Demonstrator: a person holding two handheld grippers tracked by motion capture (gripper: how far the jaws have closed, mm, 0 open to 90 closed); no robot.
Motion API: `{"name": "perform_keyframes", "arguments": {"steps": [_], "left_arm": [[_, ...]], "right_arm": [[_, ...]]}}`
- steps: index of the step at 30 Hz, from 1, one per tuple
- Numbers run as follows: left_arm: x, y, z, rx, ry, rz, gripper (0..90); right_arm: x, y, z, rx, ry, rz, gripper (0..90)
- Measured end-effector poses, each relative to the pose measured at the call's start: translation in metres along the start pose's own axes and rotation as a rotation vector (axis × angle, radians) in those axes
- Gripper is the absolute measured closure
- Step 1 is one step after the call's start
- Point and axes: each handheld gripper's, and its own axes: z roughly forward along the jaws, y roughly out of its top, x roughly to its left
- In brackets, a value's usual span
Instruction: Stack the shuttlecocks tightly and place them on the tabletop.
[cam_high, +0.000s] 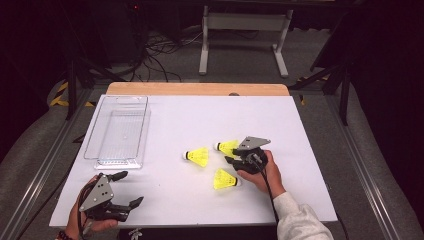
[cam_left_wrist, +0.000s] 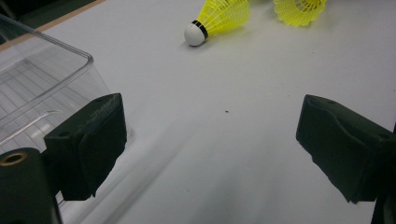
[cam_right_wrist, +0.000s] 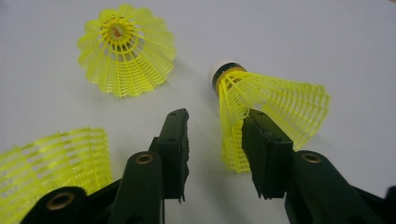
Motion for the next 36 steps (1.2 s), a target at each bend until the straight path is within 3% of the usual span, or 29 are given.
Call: {"name": "perform_keyframes", "arguments": {"steps": [11,13,18,24,31,36], "left_arm": [[0.0,0.0,0.0,0.002,-0.004,-0.002,9.7],[0.0,0.0,0.001,0.003,-0.003,-0.002,9.6],[0.0,0.0,0.0,0.003,-0.005,-0.003,9.7],[0.001,0.0,0.0,0.005,-0.004,-0.003,9.7],[0.001,0.0,0.001,0.006,-0.004,-0.003,9.7],[0.001,0.0,0.001,0.01,-0.008,-0.001,9.7]], "right_arm": [[0.004,0.004,0.009,0.012,-0.013,-0.021,78.9],[0.004,0.004,0.009,0.003,-0.02,-0.023,86.5],[0.003,0.003,0.007,0.002,-0.024,-0.028,89.4],[0.003,0.005,0.0,-0.021,0.009,-0.042,90.0],[0.006,0.011,-0.01,-0.049,0.096,-0.063,90.0],[0.009,0.013,-0.009,-0.041,0.125,-0.081,90.0]]}}
